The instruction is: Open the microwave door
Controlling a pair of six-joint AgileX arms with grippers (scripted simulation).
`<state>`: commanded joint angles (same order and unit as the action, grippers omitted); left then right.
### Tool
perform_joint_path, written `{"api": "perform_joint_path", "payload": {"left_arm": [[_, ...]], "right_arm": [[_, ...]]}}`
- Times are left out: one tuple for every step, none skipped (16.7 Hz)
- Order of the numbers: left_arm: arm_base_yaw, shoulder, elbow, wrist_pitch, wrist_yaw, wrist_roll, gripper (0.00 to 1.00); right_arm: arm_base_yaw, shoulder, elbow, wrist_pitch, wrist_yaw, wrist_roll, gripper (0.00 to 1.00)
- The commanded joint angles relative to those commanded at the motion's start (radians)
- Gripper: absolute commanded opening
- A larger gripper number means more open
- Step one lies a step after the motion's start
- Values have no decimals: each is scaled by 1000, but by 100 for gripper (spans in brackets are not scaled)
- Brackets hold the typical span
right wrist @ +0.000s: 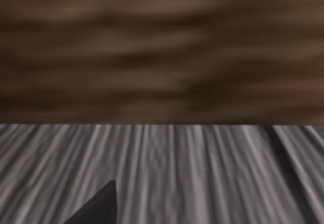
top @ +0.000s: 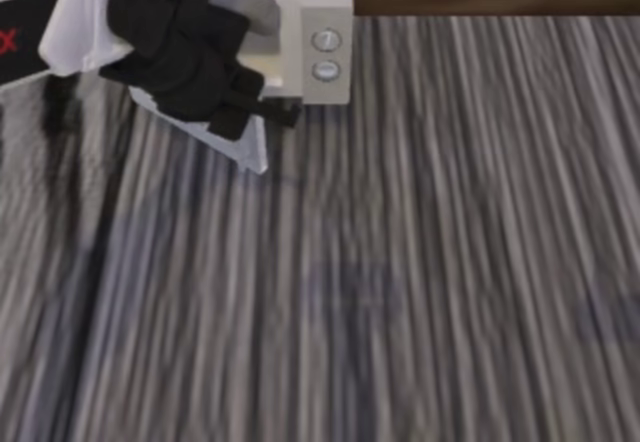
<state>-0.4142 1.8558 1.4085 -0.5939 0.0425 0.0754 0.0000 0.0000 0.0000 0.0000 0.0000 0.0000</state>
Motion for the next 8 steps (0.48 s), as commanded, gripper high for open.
{"api": "perform_joint_path", "payload": {"left_arm": [[0, 0, 0, 0, 0, 0, 0], [0, 0, 0, 0, 0, 0, 0], [0, 0, 0, 0, 0, 0, 0], [0, 0, 0, 0, 0, 0, 0], [0, 0, 0, 0, 0, 0, 0], [-5, 2, -3, 0, 6, -4, 0], [-4, 1, -5, 0, 8, -1, 0], [0, -5, -10, 1, 14, 11, 0]], "right_arm": [[0, 0, 0, 0, 0, 0, 100], [0, 0, 0, 0, 0, 0, 100], [0, 0, 0, 0, 0, 0, 100], [0, 0, 0, 0, 0, 0, 100], [0, 0, 0, 0, 0, 0, 100], [0, 0, 0, 0, 0, 0, 100], [0, 0, 0, 0, 0, 0, 100], [0, 0, 0, 0, 0, 0, 100]]}}
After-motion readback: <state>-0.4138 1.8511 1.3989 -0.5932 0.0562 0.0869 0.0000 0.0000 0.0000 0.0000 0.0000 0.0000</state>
